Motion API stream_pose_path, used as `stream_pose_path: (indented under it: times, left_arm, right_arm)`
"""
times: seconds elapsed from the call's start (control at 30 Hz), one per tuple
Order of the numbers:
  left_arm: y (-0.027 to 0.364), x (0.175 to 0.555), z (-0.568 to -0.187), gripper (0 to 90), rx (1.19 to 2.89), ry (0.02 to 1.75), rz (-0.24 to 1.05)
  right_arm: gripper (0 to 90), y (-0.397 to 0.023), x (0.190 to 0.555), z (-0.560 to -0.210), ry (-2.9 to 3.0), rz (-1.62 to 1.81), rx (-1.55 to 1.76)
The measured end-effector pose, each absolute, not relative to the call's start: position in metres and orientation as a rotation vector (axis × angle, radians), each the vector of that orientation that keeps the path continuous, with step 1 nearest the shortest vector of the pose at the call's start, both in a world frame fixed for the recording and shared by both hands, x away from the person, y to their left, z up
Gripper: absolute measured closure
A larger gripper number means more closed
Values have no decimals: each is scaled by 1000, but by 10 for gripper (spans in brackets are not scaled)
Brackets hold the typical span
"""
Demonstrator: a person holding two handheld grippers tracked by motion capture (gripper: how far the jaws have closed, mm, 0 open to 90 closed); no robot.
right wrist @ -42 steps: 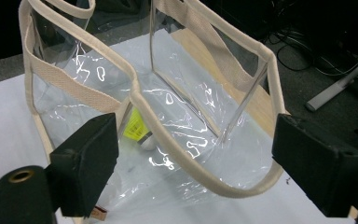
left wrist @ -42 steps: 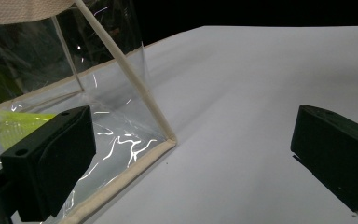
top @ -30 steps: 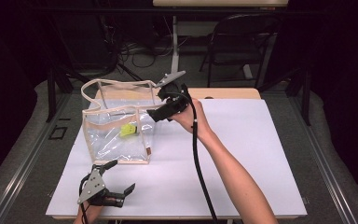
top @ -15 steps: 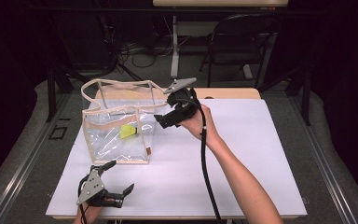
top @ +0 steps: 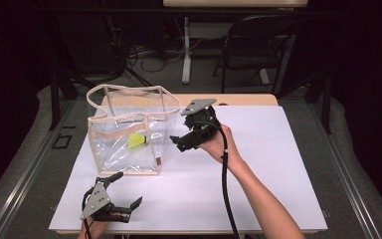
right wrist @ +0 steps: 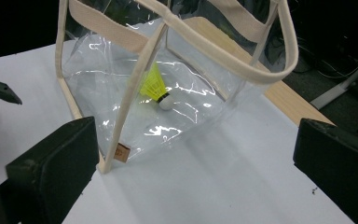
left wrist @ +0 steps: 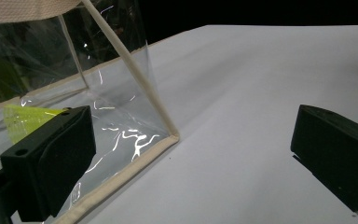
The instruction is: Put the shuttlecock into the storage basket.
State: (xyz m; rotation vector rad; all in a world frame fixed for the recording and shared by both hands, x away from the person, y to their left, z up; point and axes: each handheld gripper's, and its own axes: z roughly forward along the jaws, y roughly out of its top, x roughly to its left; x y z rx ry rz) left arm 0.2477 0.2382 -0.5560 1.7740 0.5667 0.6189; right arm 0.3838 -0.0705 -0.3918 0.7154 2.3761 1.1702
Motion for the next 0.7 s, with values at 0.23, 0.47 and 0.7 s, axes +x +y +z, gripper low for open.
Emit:
stream_pose_path:
  times: [0.23, 0.47, 0.7]
  left_arm:
    - [237, 248, -556, 0, 1779, 566, 618]
    - [236, 249, -556, 0, 1777, 565, 614]
    - [236, 249, -556, 0, 1776, 565, 613]
  right_arm:
    - [0, -84, 370, -400, 2372, 1166, 706]
    - [0, -99, 360, -412, 2369, 1151, 723]
    - [0, -113, 349, -419, 2352, 1153, 740]
